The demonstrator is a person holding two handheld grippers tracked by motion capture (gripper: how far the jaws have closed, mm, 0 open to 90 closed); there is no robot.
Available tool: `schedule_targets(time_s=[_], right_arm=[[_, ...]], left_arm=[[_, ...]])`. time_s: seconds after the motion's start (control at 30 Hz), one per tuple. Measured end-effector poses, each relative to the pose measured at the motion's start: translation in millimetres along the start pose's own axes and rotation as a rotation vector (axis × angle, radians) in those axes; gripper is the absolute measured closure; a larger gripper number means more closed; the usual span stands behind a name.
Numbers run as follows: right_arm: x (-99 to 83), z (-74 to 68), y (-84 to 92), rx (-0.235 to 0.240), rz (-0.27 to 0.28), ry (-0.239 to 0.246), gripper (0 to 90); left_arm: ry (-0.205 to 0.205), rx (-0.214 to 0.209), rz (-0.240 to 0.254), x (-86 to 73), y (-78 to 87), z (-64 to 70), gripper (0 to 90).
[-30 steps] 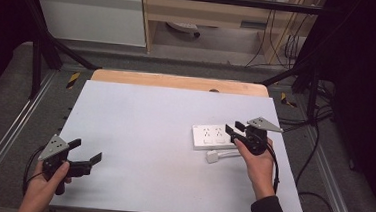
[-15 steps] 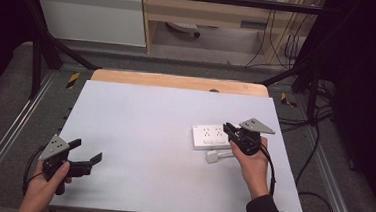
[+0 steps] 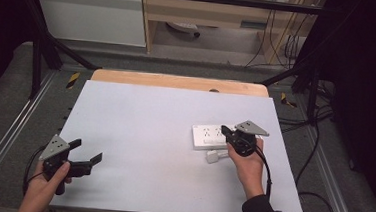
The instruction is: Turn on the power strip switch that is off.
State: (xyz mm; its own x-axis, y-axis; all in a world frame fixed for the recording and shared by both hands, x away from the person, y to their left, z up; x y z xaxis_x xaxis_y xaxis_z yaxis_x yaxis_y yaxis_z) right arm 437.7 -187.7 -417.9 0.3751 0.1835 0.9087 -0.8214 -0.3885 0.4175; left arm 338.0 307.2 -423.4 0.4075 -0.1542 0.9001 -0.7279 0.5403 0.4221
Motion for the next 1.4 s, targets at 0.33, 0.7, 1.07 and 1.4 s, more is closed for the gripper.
schedule_targets(time_s=[0.33, 0.7, 1.07, 1.4], right_arm=[[-10.1, 4.0, -2.2, -0.010, -0.022, -0.006, 90.0], [-18.3, 8.1, -3.9, -0.023, -0.041, -0.011, 90.0], [-24.7, 7.4, -8.0, -0.027, -0.061, 0.002, 90.0], [-30.5, 9.8, -9.4, -0.036, -0.078, -0.002, 90.0]], left_arm=[[-0.002, 0.000, 0.000, 0.0, -0.1, 0.0, 6.0], [-0.005, -0.001, -0.001, 0.1, 0.0, -0.1, 6.0], [-0.009, 0.003, -0.002, 0.2, 0.2, 0.0, 6.0], [-0.014, 0.005, -0.002, 0.4, 0.1, 0.1, 6.0]])
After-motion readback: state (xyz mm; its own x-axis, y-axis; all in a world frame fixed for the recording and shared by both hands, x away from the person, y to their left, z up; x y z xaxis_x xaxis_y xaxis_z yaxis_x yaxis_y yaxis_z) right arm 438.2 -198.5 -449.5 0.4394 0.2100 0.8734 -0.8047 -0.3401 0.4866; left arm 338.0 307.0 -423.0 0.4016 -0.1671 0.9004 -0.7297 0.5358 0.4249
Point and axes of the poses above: each handheld gripper's, and its own axes: y roughly backward along the jaws, x roughly out of its top, z roughly to its right, the point moved 2 cm from there along -y, roughly forward along the jaws, and after that the axes turned 4 degrees about -x, right-handed, at the moved point
